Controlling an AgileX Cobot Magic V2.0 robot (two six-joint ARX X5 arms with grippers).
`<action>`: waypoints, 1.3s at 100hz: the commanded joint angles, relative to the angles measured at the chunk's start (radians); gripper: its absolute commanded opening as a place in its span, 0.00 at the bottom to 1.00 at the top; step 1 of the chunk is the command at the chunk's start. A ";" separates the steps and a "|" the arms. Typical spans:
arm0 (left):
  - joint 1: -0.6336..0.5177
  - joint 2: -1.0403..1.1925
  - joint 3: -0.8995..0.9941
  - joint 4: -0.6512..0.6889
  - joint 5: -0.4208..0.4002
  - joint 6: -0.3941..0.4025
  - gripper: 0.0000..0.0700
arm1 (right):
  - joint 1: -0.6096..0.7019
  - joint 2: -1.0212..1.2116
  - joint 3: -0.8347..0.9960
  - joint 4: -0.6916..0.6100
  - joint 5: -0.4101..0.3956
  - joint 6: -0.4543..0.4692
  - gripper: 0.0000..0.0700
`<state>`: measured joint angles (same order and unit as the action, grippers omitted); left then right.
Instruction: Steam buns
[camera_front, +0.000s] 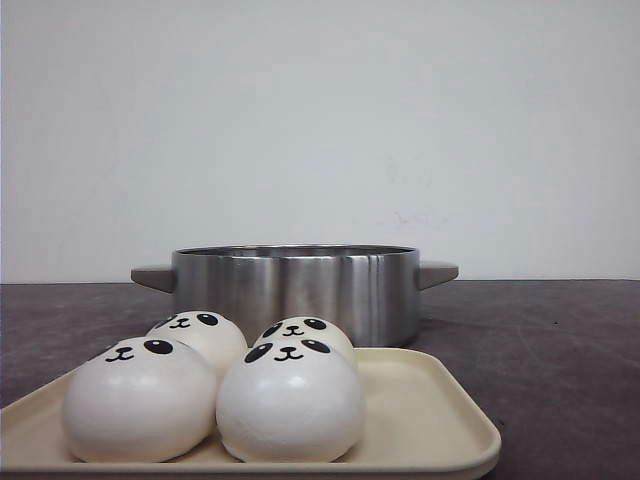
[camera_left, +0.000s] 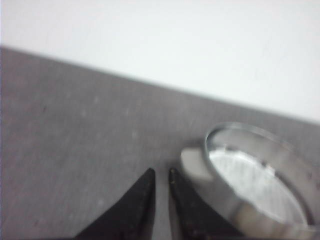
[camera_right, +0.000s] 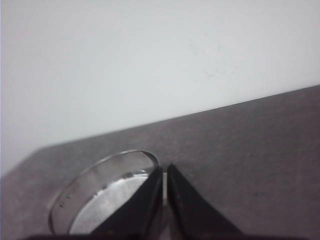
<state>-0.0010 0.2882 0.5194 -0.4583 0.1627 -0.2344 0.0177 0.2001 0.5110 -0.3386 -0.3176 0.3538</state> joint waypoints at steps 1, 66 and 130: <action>-0.014 0.089 0.124 -0.039 0.004 0.078 0.00 | 0.000 0.074 0.126 -0.083 0.000 -0.142 0.01; -0.130 0.294 0.411 -0.123 0.034 0.125 0.95 | 0.076 0.423 0.475 -0.171 -0.153 -0.126 0.97; -0.291 0.313 0.411 -0.187 0.013 0.126 0.95 | 0.812 1.177 0.704 -0.423 0.262 0.159 0.86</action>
<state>-0.2764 0.5980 0.9165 -0.6495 0.1837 -0.1215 0.8089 1.2900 1.1831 -0.7219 -0.0490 0.4561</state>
